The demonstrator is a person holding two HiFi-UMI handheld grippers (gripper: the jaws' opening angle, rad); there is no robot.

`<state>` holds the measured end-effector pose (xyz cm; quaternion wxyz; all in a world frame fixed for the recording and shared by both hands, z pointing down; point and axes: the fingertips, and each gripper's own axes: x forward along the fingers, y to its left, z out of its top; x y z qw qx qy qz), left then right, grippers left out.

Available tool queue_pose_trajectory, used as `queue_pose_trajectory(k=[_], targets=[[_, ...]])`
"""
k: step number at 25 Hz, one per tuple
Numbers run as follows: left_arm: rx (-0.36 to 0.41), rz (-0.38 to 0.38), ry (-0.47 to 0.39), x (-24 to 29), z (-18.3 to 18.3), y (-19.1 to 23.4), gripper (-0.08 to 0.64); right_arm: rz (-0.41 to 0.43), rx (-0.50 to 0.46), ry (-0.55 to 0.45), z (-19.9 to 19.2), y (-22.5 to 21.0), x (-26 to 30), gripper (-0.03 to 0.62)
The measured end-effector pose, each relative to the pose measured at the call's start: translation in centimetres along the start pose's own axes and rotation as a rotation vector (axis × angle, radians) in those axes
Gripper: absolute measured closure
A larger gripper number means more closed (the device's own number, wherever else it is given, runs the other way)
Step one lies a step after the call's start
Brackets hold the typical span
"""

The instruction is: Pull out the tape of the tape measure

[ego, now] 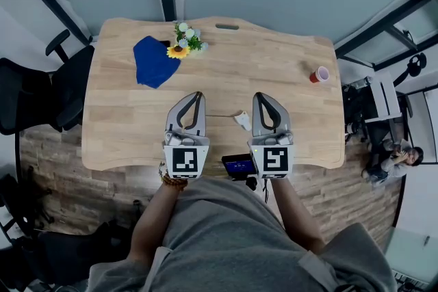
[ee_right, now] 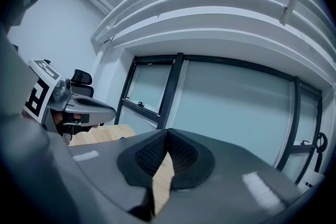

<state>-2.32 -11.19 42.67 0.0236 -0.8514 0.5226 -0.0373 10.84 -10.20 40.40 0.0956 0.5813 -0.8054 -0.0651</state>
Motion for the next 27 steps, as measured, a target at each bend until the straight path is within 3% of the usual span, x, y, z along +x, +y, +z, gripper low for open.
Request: queue_pose_trajectory(k=[27], targets=[[0.01,0.003,0.036,0.1,-1.5,0.0,0.549,0.016,0.002,0.099,-4.3,-1.6,0.0,0.581]])
